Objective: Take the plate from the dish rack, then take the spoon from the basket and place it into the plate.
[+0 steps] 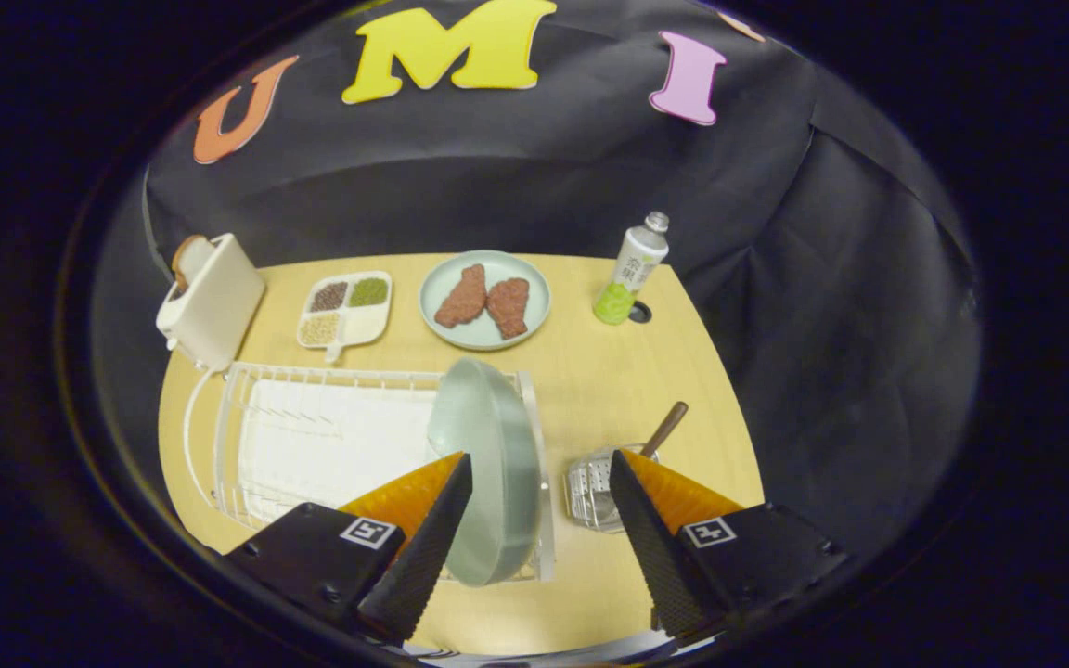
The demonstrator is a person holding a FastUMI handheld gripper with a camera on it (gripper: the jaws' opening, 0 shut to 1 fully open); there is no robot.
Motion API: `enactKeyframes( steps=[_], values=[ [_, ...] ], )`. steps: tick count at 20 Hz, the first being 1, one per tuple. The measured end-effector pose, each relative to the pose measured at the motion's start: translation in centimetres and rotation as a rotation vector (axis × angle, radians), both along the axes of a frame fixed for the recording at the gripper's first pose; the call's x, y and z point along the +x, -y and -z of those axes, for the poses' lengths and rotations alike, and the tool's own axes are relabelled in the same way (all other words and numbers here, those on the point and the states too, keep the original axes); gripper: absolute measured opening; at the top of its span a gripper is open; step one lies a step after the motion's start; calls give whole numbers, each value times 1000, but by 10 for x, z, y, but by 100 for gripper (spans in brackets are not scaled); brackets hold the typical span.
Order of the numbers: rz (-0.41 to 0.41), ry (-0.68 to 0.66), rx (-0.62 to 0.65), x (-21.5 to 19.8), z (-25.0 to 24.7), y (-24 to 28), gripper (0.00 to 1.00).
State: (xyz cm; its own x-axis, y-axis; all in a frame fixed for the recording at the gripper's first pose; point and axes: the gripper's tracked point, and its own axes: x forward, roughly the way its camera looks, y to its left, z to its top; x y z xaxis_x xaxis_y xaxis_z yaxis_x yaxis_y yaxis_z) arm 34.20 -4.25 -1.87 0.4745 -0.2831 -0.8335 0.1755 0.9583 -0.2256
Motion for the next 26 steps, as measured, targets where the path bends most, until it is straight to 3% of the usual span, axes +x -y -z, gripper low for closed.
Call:
enactKeyframes(
  steps=[2,5,9,14,17,22,26],
  values=[
    [0,-17,-10,4,3,2,85],
    [42,-57,-47,0,5,3,55],
    [100,-115,-121,-3,6,-3,24],
    [126,-118,-266,-7,2,-15,19],
    [138,-84,-335,-11,-2,-28,14],
    [180,2,-457,-14,-25,-35,13],
    [204,65,-462,-26,-41,-36,13]
  ],
)
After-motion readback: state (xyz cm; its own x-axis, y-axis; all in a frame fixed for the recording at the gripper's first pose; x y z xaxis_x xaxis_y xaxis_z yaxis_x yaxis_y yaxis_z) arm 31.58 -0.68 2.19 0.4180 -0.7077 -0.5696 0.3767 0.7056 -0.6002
